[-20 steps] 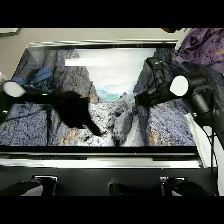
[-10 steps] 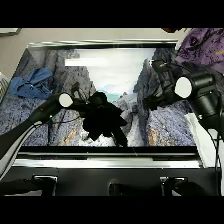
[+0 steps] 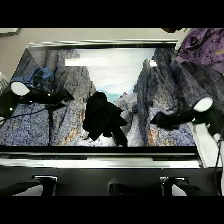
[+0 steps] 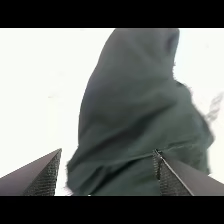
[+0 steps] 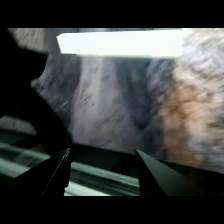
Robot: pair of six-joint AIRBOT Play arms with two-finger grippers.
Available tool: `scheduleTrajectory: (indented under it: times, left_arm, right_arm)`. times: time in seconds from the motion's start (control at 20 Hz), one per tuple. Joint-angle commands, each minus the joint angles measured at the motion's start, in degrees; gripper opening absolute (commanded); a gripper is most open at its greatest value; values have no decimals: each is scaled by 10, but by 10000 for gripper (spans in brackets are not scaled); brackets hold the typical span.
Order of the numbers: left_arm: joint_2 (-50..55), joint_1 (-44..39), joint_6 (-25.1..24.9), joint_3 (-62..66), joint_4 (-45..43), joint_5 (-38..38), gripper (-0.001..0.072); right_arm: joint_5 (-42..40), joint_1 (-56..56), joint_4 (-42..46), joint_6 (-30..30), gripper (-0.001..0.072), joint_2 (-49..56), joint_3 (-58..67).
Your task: Fold the clothes and pants, and hang the long-sleeved shirts on hangers.
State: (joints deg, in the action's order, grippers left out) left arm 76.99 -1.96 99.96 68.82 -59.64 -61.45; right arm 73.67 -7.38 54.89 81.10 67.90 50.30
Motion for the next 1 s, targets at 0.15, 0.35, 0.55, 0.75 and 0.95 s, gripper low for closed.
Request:
scheduleTrajectory:
  times: [0.15, 0.35, 0.55, 0.75, 0.95]
  left_arm:
    - [-4, 44, -40, -2, 1, -35, 658]
    - [-3, 44, -40, -2, -6, -35, 658]
    - [-3, 44, -40, -2, -8, -35, 658]
    - [-3, 43, -40, -2, -7, -49, 656]
    - [5, 36, -104, -31, -5, -50, 653]
  right_arm:
    - [-125, 88, -193, -85, 485, 0, -203]
    - [-200, 174, -222, -78, 483, 18, -209]
    - [-225, 216, -266, -79, 483, 75, -209]
    - [-235, 234, -318, -114, 139, 90, -209]
    - [-226, 232, -302, -113, 30, 83, -194]
